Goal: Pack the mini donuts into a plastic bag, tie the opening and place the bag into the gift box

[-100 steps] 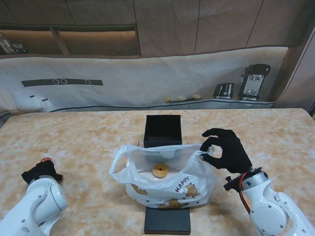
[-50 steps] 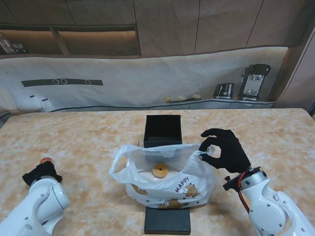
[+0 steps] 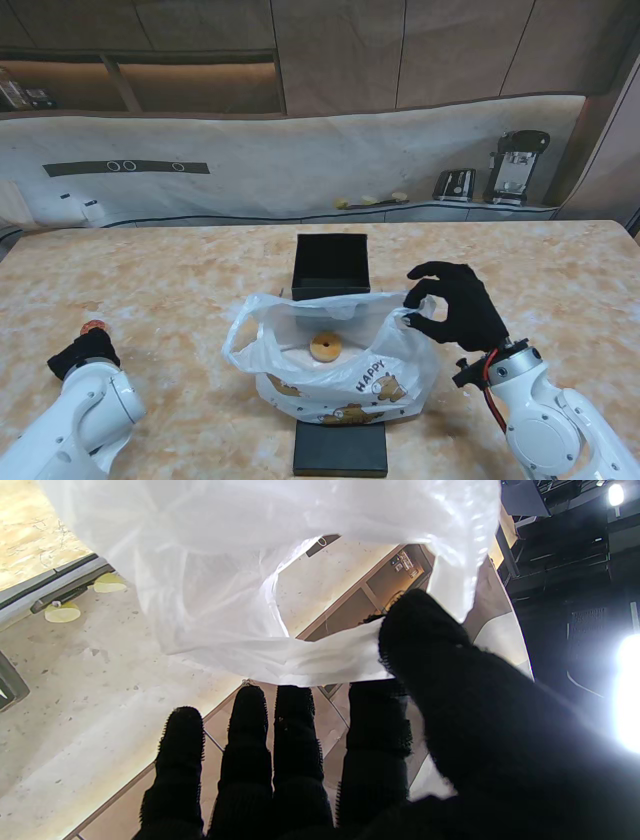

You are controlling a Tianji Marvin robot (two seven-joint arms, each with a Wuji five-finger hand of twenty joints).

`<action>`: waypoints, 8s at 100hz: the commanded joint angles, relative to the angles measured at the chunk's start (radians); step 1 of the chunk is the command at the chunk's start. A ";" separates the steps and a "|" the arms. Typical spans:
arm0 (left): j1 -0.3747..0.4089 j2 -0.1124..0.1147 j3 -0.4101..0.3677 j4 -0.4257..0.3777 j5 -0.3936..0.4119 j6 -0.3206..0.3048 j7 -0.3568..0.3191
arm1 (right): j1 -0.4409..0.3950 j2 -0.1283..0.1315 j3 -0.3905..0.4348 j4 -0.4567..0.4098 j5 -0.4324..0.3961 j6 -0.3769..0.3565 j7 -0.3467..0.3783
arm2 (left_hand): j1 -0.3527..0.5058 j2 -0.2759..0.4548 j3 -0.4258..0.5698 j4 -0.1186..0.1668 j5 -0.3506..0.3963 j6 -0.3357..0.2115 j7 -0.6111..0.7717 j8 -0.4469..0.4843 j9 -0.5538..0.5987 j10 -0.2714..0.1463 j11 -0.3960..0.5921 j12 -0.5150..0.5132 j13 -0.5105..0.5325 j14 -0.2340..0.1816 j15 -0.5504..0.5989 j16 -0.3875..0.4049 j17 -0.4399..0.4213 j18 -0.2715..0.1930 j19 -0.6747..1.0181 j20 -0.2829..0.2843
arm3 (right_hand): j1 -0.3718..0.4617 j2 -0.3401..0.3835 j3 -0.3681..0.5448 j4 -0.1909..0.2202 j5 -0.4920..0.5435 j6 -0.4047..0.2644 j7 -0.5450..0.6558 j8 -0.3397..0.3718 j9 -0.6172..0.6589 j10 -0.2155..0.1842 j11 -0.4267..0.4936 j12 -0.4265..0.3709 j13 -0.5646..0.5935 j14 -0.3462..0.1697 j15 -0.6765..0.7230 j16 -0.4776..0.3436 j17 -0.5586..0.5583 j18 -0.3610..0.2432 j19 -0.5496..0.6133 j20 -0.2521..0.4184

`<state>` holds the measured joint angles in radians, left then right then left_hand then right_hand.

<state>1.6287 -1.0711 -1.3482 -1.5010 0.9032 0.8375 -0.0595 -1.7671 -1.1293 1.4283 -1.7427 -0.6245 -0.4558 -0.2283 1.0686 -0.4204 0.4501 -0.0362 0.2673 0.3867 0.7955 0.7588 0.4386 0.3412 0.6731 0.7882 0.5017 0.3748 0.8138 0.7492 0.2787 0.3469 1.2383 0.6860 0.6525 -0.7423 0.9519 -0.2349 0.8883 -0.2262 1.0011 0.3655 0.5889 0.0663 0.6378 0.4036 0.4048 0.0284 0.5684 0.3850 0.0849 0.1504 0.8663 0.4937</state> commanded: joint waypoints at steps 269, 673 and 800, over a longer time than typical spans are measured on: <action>-0.056 -0.023 0.101 -0.525 -0.529 -0.602 -0.142 | -0.024 -0.008 -0.018 -0.014 0.002 0.017 -0.011 | 0.103 -0.162 0.303 -0.033 0.089 -0.049 0.310 0.175 0.294 -0.046 0.018 0.404 0.270 -0.056 0.157 0.343 0.198 0.014 0.140 0.165 | 0.018 -0.014 0.038 -0.010 0.032 -0.054 0.027 -0.007 0.016 -0.014 0.001 -0.013 0.009 -0.001 0.005 0.017 -0.002 0.003 0.018 -0.010; -0.108 0.050 -0.136 0.075 0.153 -0.396 -0.297 | -0.013 -0.002 -0.027 -0.015 -0.003 0.025 0.018 | -0.071 0.027 -0.234 0.021 0.081 -0.016 -0.475 -0.345 -0.154 -0.008 -0.340 -0.387 -0.200 -0.013 -0.435 -0.299 -0.209 0.061 -0.386 -0.134 | 0.019 -0.017 0.041 -0.004 0.032 -0.041 0.027 -0.007 0.015 -0.013 0.000 -0.011 0.011 0.000 0.002 0.018 0.000 0.005 0.014 -0.008; -0.191 0.026 -0.020 0.257 -0.006 -0.239 -0.117 | 0.000 0.005 -0.028 -0.015 -0.008 0.022 0.051 | -0.052 -0.050 0.127 0.015 -0.038 -0.059 -0.051 -0.082 -0.113 -0.049 -0.098 -0.155 -0.091 -0.051 -0.145 -0.083 -0.118 -0.018 -0.133 -0.040 | 0.018 -0.016 0.040 -0.004 0.034 -0.045 0.027 -0.008 0.018 -0.012 0.001 -0.011 0.010 0.001 0.003 0.018 -0.001 0.003 0.014 -0.008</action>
<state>1.4318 -1.0359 -1.3770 -1.2593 0.9030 0.5966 -0.1703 -1.7575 -1.1227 1.4008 -1.7529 -0.6287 -0.4335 -0.1927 0.9837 -0.4137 0.5638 -0.0327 0.2487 0.3288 0.6483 0.6321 0.3041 0.3034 0.5482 0.5912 0.3796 0.3395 0.6236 0.6233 0.1491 0.3434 1.0632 0.6116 0.6525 -0.7426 0.9521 -0.2349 0.8893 -0.2262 1.0011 0.3555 0.5891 0.0663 0.6378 0.4036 0.4062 0.0305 0.5684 0.3850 0.0850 0.1587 0.8758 0.4934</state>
